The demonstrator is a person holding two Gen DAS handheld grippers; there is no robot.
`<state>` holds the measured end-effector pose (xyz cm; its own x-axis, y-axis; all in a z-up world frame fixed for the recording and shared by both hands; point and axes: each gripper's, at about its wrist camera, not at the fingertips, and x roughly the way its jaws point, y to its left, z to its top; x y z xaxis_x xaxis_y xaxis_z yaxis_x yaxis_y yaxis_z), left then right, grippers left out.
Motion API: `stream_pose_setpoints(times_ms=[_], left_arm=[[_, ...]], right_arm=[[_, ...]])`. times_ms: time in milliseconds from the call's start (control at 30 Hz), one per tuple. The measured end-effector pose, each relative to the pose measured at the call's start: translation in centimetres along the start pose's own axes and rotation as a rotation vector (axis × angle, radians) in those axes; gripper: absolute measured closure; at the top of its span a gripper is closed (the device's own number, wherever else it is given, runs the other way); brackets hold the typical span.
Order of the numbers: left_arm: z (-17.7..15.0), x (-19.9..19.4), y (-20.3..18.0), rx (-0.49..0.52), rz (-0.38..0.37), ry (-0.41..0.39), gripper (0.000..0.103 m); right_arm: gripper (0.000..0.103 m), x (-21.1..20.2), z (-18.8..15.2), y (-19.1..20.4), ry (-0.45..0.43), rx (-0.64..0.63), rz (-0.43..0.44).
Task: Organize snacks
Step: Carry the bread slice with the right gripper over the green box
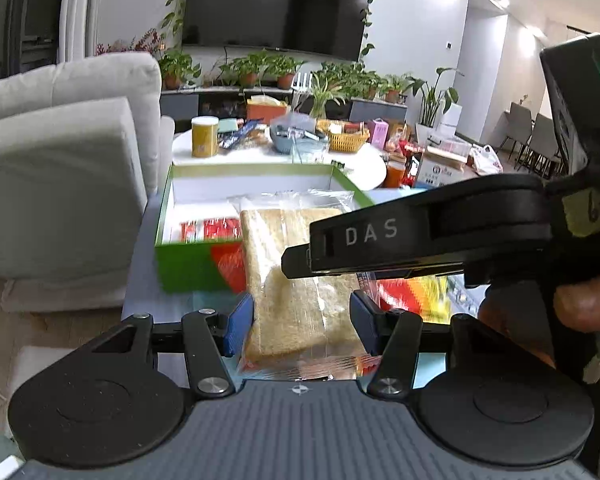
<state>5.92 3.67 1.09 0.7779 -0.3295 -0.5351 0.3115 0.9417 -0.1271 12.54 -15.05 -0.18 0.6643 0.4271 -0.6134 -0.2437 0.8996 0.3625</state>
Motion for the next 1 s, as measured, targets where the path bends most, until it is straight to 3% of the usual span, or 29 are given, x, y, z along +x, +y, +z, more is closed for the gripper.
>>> stream_pose_setpoints(times_ms=[467,700,1000], left_arm=[[5.5,3.3,-0.8,0.064,0.012,-0.085,0.053],[7.9,6.6,-0.6,0.068,0.009,-0.067,0.053],[8.5,11.3,0.1,0.06,0.014,-0.018,0.053]], right_arm=[[0.038,1.1,6.0,-2.3,-0.092,-0.008,0.013],[0.038,3.2,8.4,-4.2,-0.096,0.016,0.01],[0.038,6.8,9.6,-6.3,-0.044,0.057,0.012]])
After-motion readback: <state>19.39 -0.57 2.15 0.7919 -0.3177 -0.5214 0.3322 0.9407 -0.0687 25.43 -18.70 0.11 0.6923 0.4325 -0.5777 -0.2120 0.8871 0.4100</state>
